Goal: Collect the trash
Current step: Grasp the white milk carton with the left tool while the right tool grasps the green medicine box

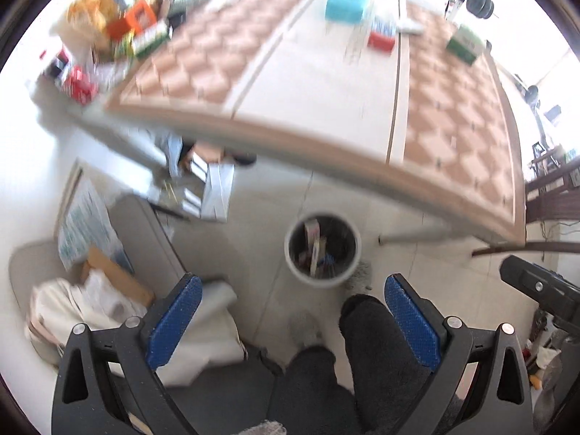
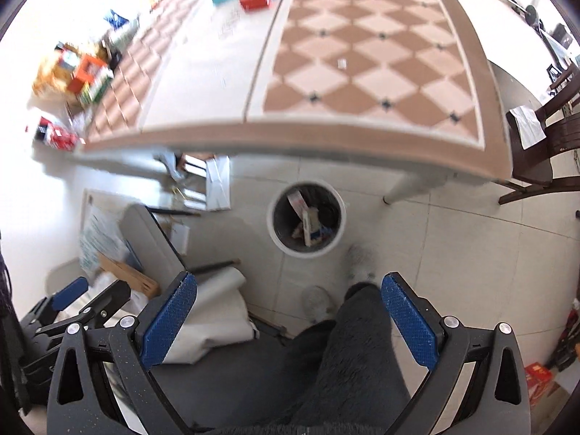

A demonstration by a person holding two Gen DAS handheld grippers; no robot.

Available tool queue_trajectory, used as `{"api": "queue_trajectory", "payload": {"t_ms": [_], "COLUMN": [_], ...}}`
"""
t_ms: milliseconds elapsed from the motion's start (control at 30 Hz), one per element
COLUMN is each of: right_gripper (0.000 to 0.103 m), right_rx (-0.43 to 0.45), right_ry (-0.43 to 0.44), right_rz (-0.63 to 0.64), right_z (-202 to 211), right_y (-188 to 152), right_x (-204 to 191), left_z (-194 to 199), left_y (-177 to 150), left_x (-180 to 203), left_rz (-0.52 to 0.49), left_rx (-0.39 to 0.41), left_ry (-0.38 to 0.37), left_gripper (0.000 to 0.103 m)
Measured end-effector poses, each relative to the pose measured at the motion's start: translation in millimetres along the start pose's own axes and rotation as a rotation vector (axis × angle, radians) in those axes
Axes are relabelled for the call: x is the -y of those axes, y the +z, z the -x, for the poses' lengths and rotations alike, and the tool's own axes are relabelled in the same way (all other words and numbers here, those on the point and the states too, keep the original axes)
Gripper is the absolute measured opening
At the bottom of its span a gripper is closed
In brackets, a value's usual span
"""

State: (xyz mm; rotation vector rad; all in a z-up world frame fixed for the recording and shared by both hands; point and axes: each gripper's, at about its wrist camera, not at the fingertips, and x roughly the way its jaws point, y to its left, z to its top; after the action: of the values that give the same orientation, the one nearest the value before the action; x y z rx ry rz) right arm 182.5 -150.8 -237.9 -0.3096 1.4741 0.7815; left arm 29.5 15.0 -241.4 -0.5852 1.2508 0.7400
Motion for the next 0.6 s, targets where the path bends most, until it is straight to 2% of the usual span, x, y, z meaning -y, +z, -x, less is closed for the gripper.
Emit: {"api": "queue_trajectory", "payload": {"t_ms": [133,300,500,600], "right_gripper": [0.103,0.103,0.103,0.103], "right_rx": [0.057,0.082,0.080,0.080], "right_ry": [0.015,-0.004,-0.062,-0.073], "right_rz": [-0.049,-0.132,-0.205,-0.261], "right_z": [26,33,19,6], "right_y": [54,152,305,376], "right_x": [13,52,111,140], "left_z": [5,-12,-80,-120], "left_y": [64,166,287,334], "left_x": [16,48,103,129], "left_rz": [-0.026,-0.056,-0.046,-0.053], "left_rx": [0.045,0.041,-0.079,-0.137], "left_ry": [0.011,0.019,0.020,0.019], "left_gripper": [0.103,0.103,0.103,0.103]}}
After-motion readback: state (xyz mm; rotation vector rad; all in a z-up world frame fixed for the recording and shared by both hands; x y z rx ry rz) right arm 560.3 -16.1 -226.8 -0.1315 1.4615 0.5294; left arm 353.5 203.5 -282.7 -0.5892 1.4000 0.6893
